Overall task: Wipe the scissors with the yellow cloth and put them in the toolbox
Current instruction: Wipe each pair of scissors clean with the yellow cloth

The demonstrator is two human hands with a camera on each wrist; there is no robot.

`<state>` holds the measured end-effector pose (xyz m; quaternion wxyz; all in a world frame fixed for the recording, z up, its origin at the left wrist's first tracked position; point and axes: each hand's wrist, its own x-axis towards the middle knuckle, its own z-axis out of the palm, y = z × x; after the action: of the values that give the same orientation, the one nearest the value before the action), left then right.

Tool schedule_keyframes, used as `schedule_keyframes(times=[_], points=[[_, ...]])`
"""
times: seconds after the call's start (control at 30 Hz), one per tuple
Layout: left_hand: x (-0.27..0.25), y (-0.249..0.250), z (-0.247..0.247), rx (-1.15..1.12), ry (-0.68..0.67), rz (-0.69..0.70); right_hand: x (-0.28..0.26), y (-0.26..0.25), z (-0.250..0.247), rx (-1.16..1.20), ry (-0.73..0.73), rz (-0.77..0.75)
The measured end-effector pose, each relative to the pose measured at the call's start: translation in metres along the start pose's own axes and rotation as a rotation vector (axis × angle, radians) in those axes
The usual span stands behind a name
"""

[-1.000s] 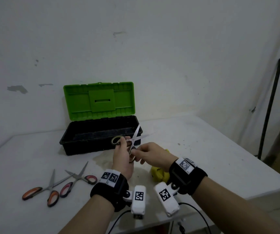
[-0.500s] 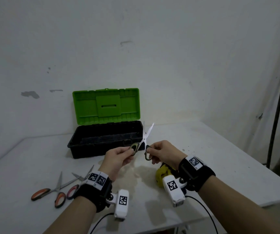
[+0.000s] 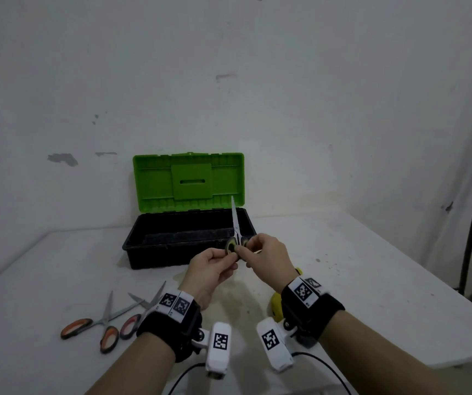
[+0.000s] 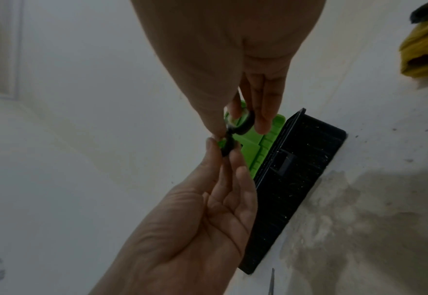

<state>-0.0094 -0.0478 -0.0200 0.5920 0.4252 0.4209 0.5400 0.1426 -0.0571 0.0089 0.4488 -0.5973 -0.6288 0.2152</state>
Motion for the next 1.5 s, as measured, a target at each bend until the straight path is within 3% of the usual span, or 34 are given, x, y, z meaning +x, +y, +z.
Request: schedule_keyframes(times=[0.3,0.53,0.67,0.83,1.03,1.17,1.33,1.5], points=[[0.026,0.041,-0.027,0.299,-0.032,0.113,0.035,-0.023,0.007,-0.145,0.011,-0.017],[0.103,0.084,-0.130,0.490,0.210,0.182,0.117,-0.024,0.014,-0.294,-0.027,0.096],[0.135,0.083,-0.188,0.675,0.336,0.194,0.150,-0.030,0.051,-0.508,-0.137,0.140],[0.153,0.065,-0.226,0.871,0.397,0.132,0.173,-0.028,0.091,-0.641,-0.283,0.210],[0.164,0.039,-0.244,0.802,0.376,0.079,0.185,-0.014,0.117,-0.675,-0.410,0.235],[0.167,0.037,-0.248,0.798,0.386,0.096,0.188,-0.011,0.125,-0.735,-0.433,0.185],[0.169,0.035,-0.252,0.765,0.369,0.101,0.183,-0.006,0.129,-0.921,-0.574,0.058],[0.168,0.035,-0.253,0.781,0.370,0.112,0.188,0.003,0.138,-0.882,-0.613,0.047]])
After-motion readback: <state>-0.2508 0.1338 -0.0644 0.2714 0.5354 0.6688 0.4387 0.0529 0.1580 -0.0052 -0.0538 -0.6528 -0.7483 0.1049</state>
